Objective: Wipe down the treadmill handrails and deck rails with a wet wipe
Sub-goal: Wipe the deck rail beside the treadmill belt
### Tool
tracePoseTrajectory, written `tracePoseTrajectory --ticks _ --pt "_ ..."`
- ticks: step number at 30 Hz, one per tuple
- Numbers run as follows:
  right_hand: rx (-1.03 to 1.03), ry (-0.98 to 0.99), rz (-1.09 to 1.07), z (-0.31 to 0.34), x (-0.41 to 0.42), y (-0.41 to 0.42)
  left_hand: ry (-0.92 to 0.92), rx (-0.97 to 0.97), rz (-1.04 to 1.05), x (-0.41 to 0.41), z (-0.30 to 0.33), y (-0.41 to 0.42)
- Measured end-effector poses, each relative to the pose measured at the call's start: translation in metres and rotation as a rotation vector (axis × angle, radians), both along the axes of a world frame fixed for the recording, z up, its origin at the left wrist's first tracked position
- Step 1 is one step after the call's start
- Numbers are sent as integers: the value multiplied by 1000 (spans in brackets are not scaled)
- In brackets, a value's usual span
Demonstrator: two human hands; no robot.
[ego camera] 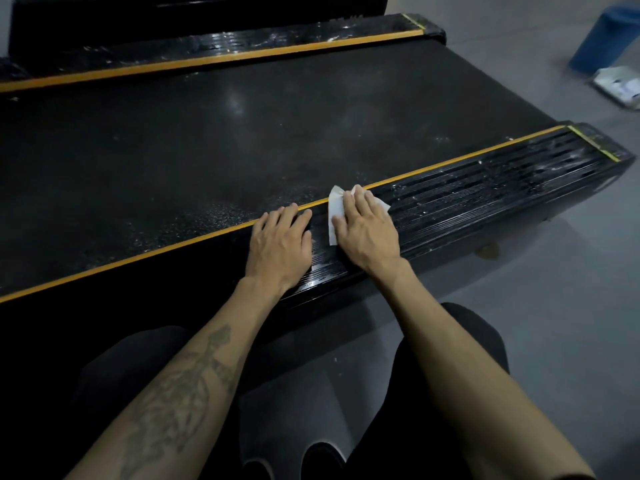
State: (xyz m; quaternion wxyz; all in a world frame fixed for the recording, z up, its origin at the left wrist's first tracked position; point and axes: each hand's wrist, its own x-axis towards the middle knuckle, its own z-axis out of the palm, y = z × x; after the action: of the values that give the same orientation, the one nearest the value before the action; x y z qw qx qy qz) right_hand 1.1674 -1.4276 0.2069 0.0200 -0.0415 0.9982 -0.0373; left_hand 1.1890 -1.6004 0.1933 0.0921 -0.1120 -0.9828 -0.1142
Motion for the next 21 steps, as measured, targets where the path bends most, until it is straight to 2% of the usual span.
tracePoseTrajectory --ticks 4,9,14,21 --pt "29 33 -121 -6 18 -13 -5 -9 -11 0 -3 1" --pt "-5 2 15 0 10 -3 -43 7 -110 2 -4 3" --pt "113 -9 -71 -4 21 -3 -51 22 -132 3 -3 3" --pt "71 2 -14 -2 16 2 -55 28 -165 4 -2 4"
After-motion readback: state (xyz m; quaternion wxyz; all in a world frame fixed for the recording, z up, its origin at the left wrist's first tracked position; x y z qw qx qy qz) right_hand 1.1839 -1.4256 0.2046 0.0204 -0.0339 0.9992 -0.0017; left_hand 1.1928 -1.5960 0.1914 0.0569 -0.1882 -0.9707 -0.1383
